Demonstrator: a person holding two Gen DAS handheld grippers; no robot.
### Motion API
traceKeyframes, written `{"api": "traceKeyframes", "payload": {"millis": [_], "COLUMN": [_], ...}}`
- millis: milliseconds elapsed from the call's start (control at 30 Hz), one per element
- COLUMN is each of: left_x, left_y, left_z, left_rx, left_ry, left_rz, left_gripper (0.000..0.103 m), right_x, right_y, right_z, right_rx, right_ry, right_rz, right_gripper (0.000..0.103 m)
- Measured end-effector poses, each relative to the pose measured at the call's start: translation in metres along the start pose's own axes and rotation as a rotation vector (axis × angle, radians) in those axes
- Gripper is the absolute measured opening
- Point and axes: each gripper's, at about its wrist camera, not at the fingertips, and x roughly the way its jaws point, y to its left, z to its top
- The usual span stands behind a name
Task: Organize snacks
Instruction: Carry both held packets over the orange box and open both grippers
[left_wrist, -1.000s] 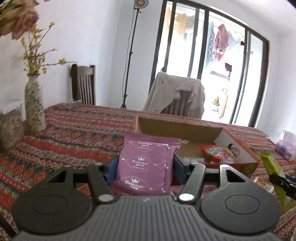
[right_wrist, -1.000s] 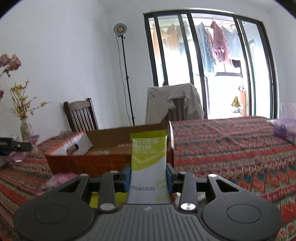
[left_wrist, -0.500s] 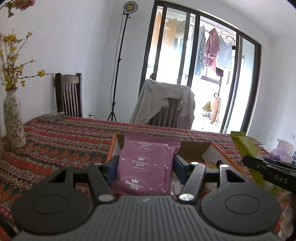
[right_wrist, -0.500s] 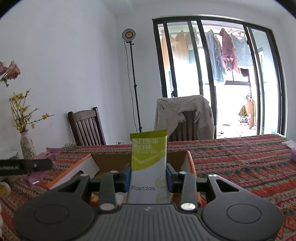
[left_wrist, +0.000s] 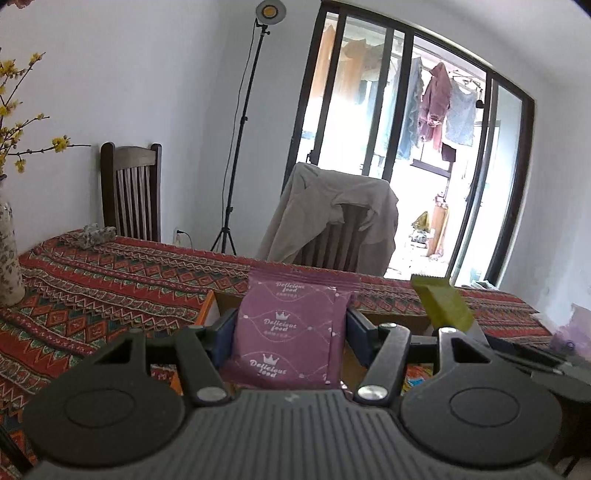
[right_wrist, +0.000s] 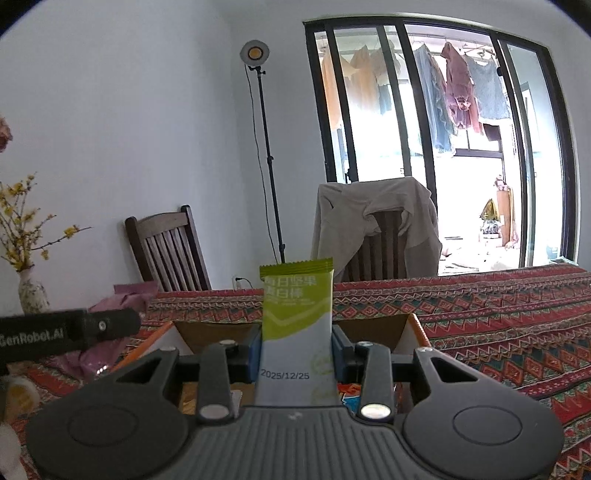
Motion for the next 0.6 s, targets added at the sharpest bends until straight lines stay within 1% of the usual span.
{"api": "traceKeyframes", "payload": {"millis": [67,133,200,300,400,500,533,567,600], "left_x": [0.006,0.014,0.025,0.031,0.03,0.029,0.028,0.026,0.024], "left_y": [0.002,0.006,0.008,0.011,0.01,0.01,0.011,0.011,0.01], "left_z": [-0.007,-0.016,-0.021,-0.026,-0.031,-0.034,-0.036,-0.036,-0.036], "left_rx": [0.009,0.007,0.016,0.034,0.035,0.04,0.037,0.039,0.04], "left_ry": [-0.016,-0.014,0.024,0.048,0.06,0.062,0.058,0.051,0.04], "left_rz": [0.002,0.003,0.005,-0.001,-0.021,-0.023,-0.017,-0.014,-0.011], "left_gripper": [0.063,0.063,0.063,0.063,0.063,0.064,0.065,0.073,0.085], "right_x": [0.004,0.009,0.014,0.019,0.022,0.023,0.023,0.022,0.021], "right_y": [-0.006,-0.013,-0.017,-0.015,-0.011,-0.007,-0.007,-0.007,-0.008], "right_z": [-0.007,-0.014,-0.02,-0.023,-0.026,-0.026,-0.027,-0.027,-0.027], "right_rx": [0.031,0.052,0.051,0.037,0.019,0.004,0.008,0.011,0.015], "right_ry": [0.007,0.035,0.058,0.075,0.088,0.09,0.088,0.084,0.075], "right_rz": [0.016,0.03,0.023,0.017,0.023,0.013,0.014,0.013,0.008], "right_gripper": [0.036,0.036,0.036,0.036,0.036,0.038,0.041,0.041,0.043]}}
